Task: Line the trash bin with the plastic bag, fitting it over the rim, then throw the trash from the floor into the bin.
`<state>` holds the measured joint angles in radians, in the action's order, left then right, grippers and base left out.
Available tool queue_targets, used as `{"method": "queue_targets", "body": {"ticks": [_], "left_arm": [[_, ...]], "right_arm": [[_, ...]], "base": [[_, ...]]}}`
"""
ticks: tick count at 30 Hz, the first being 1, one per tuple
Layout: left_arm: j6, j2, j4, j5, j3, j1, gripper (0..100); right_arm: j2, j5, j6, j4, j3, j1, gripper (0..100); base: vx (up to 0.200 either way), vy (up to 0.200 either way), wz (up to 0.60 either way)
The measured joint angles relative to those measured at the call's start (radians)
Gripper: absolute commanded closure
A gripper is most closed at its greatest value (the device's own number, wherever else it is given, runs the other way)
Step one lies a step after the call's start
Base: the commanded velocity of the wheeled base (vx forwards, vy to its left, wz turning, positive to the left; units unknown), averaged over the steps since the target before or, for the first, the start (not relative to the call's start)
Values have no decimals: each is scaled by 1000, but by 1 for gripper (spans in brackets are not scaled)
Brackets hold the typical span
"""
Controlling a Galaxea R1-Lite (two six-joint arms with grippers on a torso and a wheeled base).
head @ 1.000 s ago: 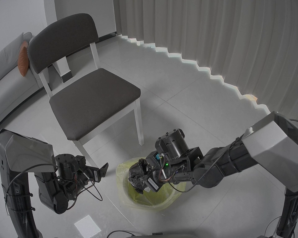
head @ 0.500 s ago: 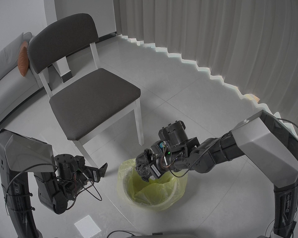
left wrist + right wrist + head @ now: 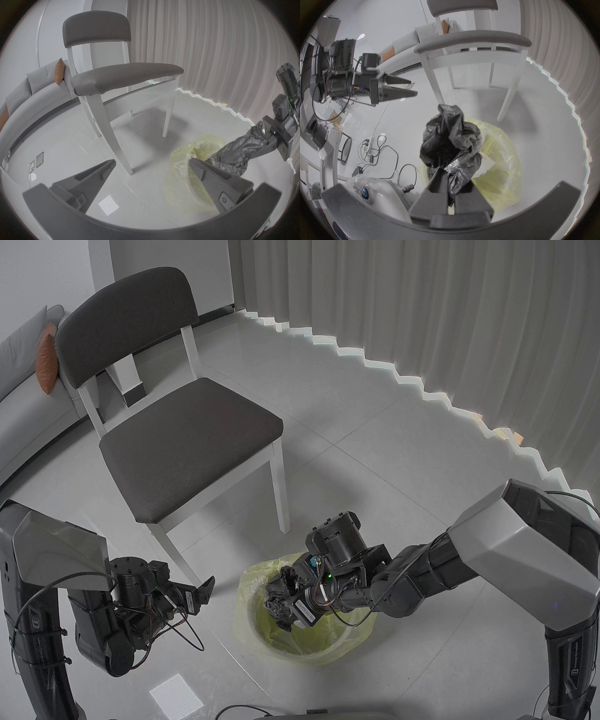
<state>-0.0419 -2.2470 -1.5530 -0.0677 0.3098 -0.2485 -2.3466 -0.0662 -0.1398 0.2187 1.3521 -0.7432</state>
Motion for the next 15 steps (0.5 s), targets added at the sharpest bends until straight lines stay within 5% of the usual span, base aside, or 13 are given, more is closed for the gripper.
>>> {"method": "queue_targets", "body": {"ticks": [15], "left_arm": [[2,-14,0,0,9,-8,0]], "right_arm": [[-105,11,2,5,71,19,100]], "base": [[0,0,0]]}}
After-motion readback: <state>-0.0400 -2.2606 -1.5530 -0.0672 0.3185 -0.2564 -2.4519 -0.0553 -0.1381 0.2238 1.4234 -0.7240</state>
